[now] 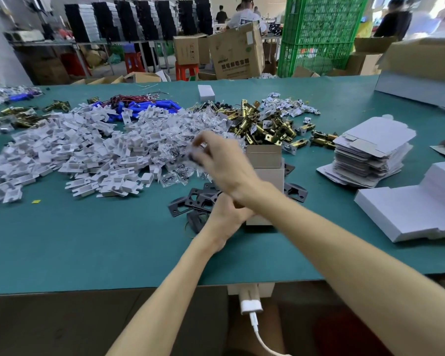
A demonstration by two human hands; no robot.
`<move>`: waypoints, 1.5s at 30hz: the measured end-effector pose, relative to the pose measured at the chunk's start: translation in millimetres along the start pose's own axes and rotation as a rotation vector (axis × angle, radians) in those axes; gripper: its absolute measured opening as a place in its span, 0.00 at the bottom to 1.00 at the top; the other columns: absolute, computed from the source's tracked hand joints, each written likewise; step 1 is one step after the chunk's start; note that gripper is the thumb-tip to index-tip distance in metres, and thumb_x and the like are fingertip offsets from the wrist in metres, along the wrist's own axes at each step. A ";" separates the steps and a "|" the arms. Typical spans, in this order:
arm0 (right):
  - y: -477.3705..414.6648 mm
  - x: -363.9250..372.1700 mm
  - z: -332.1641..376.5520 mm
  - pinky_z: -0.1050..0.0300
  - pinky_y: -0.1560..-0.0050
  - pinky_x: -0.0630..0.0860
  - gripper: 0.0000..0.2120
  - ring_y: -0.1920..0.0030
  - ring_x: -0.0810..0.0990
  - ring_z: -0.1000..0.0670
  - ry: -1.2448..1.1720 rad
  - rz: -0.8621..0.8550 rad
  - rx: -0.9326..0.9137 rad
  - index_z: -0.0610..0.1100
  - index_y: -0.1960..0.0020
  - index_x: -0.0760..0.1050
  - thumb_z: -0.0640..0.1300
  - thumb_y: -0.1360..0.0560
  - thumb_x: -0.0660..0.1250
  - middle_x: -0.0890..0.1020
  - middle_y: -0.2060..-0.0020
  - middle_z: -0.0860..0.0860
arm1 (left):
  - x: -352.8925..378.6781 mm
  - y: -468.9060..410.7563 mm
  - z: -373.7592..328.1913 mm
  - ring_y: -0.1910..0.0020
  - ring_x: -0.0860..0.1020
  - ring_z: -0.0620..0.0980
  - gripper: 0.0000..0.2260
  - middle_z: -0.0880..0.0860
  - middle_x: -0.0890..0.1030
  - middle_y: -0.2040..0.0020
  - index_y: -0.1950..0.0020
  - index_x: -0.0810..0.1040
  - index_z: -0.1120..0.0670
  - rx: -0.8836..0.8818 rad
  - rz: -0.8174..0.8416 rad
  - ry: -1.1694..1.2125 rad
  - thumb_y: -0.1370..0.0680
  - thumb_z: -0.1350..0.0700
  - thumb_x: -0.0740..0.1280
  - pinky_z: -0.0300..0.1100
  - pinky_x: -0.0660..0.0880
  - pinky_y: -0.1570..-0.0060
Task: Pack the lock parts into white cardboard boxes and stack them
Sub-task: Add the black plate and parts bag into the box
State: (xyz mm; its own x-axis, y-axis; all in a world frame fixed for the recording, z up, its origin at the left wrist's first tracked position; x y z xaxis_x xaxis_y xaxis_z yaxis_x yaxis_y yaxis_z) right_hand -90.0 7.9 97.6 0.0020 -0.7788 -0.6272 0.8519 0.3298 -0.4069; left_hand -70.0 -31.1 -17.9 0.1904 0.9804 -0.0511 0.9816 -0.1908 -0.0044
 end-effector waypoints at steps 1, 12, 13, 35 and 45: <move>4.0 -19.4 -1.9 0.56 0.65 0.80 0.09 0.67 0.82 0.55 0.019 -0.039 -0.036 0.38 0.42 0.76 0.43 0.18 0.65 0.86 0.57 0.47 | 0.5 -3.1 -0.2 0.46 0.82 0.48 0.15 0.58 0.84 0.40 0.36 0.78 0.57 0.048 0.000 -0.020 0.21 0.65 0.73 0.35 0.79 0.51; 30.3 -96.6 -57.7 0.45 0.46 0.78 0.04 0.51 0.79 0.47 0.429 -0.032 -0.065 0.41 0.48 0.82 0.40 0.22 0.72 0.80 0.52 0.49 | 0.7 0.9 -4.5 0.38 0.83 0.51 0.25 0.54 0.85 0.38 0.27 0.75 0.56 0.090 0.021 0.124 0.24 0.63 0.76 0.43 0.81 0.42; 30.7 -95.5 -57.4 0.45 0.46 0.78 0.05 0.52 0.80 0.47 0.442 -0.027 -0.084 0.42 0.47 0.82 0.40 0.22 0.72 0.82 0.52 0.49 | 0.5 1.1 -5.1 0.38 0.83 0.51 0.25 0.54 0.85 0.38 0.28 0.75 0.56 0.092 0.019 0.123 0.24 0.63 0.76 0.43 0.81 0.42; 47.0 -98.8 -70.6 0.55 0.41 0.69 0.08 0.44 0.72 0.50 0.409 0.162 -0.054 0.44 0.45 0.83 0.47 0.20 0.70 0.77 0.48 0.50 | 0.2 2.1 -9.1 0.40 0.84 0.51 0.42 0.57 0.85 0.41 0.17 0.60 0.41 0.180 0.035 0.133 0.23 0.62 0.77 0.39 0.80 0.46; 65.3 -99.2 -74.5 0.51 0.44 0.74 0.07 0.45 0.75 0.49 0.324 -0.059 -0.080 0.45 0.42 0.78 0.42 0.16 0.63 0.79 0.52 0.49 | 1.4 3.7 -12.4 0.42 0.84 0.48 0.41 0.52 0.86 0.43 0.17 0.60 0.39 0.200 0.041 0.088 0.23 0.61 0.76 0.37 0.79 0.46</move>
State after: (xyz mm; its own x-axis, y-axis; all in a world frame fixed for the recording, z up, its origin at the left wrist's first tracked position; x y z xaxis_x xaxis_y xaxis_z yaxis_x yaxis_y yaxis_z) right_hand -73.6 146.4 83.7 -0.2240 -0.5920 -0.7742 0.8018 0.3397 -0.4917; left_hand -65.9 -29.9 -5.6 0.2391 0.9705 0.0317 0.9524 -0.2280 -0.2021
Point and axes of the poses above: each hand's wrist, its own y-axis away from the middle knuckle, its own x-axis out of the palm, z = x × y, the point moved 3 cm from there along -y, towards the middle knuckle
